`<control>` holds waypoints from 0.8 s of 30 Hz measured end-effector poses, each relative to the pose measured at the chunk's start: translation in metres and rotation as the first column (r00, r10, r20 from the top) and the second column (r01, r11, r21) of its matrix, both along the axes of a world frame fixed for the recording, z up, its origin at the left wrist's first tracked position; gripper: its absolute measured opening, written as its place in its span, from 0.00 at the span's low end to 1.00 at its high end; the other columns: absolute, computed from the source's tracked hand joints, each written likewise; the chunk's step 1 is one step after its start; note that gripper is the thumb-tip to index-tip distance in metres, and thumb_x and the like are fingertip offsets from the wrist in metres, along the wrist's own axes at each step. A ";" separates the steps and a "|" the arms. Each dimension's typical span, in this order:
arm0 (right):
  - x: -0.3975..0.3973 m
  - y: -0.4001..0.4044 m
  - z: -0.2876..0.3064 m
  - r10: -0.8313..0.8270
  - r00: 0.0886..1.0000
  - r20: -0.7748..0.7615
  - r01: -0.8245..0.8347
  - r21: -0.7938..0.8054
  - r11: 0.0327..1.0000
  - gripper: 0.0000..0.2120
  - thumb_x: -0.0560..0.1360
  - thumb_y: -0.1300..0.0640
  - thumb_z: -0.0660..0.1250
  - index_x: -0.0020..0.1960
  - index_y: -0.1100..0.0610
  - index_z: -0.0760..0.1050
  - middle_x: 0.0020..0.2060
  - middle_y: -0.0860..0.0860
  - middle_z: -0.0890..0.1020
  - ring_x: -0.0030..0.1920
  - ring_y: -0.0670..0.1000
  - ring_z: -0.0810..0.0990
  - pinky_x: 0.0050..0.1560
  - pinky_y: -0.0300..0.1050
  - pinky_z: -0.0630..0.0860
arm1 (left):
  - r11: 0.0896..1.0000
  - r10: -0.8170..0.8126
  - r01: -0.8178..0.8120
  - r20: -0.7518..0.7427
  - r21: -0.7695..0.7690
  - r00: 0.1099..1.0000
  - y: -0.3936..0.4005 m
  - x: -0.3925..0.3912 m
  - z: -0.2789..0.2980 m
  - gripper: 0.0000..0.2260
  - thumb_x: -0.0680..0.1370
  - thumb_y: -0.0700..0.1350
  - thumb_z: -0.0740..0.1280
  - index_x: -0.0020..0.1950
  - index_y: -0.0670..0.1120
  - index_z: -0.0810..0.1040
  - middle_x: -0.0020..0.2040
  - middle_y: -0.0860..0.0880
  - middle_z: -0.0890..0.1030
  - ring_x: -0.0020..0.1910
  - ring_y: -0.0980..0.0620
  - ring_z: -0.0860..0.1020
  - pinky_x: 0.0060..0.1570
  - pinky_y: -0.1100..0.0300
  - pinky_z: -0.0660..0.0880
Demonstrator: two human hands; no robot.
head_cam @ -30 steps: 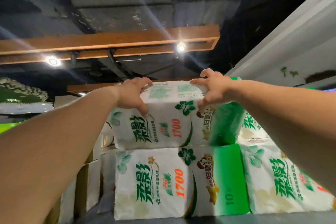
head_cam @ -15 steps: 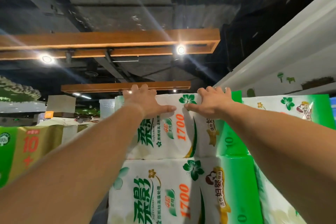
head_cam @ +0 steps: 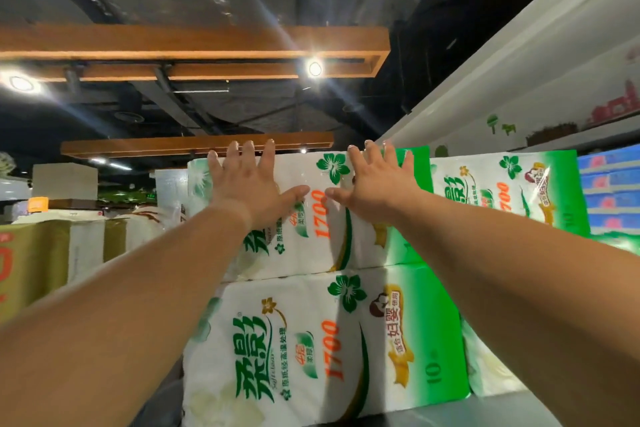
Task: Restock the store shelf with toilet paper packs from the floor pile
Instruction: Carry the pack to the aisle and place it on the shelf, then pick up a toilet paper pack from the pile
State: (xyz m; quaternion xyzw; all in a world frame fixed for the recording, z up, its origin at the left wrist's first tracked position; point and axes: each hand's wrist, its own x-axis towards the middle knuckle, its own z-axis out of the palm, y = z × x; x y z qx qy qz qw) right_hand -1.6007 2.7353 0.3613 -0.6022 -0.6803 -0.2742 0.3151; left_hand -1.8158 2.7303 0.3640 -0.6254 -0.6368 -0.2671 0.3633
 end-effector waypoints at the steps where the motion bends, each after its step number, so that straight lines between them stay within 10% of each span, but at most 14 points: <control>1: -0.001 -0.005 -0.008 0.020 1.000 -0.011 -0.020 0.015 1.000 0.44 0.76 0.24 0.53 0.83 0.47 0.46 0.83 0.54 0.48 0.82 0.62 0.44 0.77 0.69 0.43 | 1.000 -0.022 0.022 -0.011 0.018 1.000 -0.004 0.005 -0.003 0.46 0.73 0.79 0.46 0.83 0.53 0.39 0.84 0.43 0.45 0.82 0.39 0.42 0.77 0.35 0.40; 12: 0.101 -0.138 -0.125 -0.347 0.938 -0.015 0.339 -0.180 0.924 0.40 0.77 0.26 0.53 0.80 0.48 0.57 0.81 0.56 0.55 0.80 0.62 0.50 0.75 0.70 0.50 | 0.896 -0.424 0.416 -0.019 -0.153 0.906 -0.055 0.134 -0.095 0.42 0.76 0.75 0.52 0.83 0.53 0.48 0.82 0.42 0.53 0.81 0.38 0.48 0.77 0.36 0.47; 24: 0.243 -0.437 -0.168 -0.783 0.622 0.006 0.739 -0.338 0.584 0.41 0.75 0.24 0.53 0.79 0.48 0.60 0.78 0.57 0.61 0.78 0.63 0.55 0.74 0.69 0.54 | 0.583 -0.790 0.740 -0.025 -0.335 0.612 -0.259 0.324 -0.146 0.42 0.74 0.77 0.54 0.81 0.56 0.55 0.80 0.43 0.59 0.79 0.39 0.54 0.75 0.37 0.53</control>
